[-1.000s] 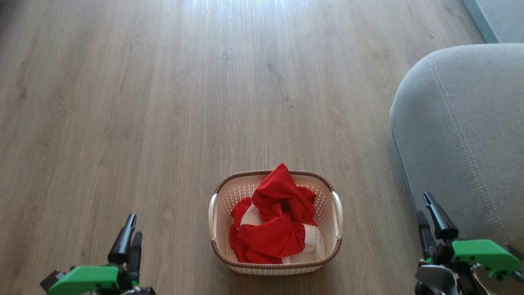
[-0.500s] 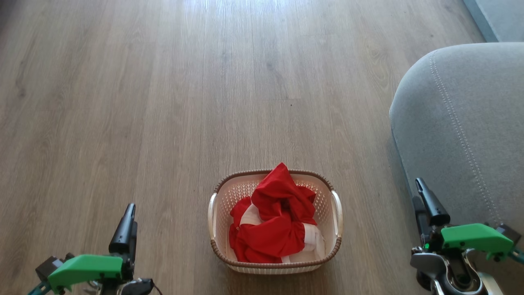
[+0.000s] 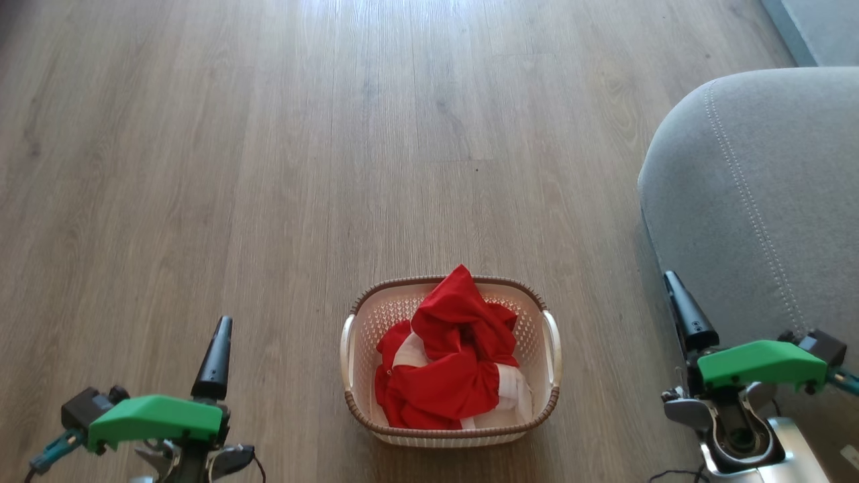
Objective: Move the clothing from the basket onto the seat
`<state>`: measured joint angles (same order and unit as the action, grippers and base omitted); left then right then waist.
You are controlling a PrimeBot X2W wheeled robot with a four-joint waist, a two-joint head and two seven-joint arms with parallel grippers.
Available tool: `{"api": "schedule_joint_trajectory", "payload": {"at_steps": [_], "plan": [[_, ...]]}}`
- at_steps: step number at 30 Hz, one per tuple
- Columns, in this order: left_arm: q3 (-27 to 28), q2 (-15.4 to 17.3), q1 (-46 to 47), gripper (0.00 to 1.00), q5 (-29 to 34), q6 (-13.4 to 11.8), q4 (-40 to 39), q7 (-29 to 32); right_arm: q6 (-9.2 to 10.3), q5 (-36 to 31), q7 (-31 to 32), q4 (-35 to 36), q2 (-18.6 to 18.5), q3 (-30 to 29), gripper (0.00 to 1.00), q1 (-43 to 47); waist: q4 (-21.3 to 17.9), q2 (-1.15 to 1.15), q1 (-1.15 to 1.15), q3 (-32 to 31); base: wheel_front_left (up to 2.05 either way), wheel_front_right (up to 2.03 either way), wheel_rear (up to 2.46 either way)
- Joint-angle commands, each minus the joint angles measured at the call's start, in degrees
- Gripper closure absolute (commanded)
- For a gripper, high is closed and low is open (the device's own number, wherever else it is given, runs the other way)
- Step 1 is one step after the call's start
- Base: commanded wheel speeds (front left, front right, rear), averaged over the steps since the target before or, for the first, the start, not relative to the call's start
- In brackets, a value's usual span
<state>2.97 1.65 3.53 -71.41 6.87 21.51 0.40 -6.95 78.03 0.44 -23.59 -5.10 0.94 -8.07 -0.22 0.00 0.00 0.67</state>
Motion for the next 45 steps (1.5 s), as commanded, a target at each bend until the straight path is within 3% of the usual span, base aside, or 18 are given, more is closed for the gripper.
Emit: {"api": "schedule_joint_trajectory", "payload": {"at_steps": [1, 17, 45], "plan": [[0.23, 0.94, 3.30, 0.00, 2.26, 0.18, -2.04, -0.71, -0.18, -1.90, -0.64, 1.33, -1.20, 1.01, 0.00, -3.88, -0.02, 0.00, 0.00, 0.00, 0.00, 0.00, 0.00], [-1.23, 1.48, 5.13, 0.00, 18.07, -0.32, -3.17, -3.39, -0.25, -15.68, -3.34, -0.58, -2.58, 5.27, 0.00, -7.38, -0.14, 0.00, 0.00, 0.18, 0.00, 0.00, 0.00], [-0.11, 1.54, 6.49, 0.00, 38.26, -3.28, -5.10, -8.09, -0.36, -35.34, -8.07, -4.12, -3.56, 7.00, 0.00, -11.62, -0.36, 0.00, 0.00, 0.62, 0.00, 0.00, 0.00]]}}
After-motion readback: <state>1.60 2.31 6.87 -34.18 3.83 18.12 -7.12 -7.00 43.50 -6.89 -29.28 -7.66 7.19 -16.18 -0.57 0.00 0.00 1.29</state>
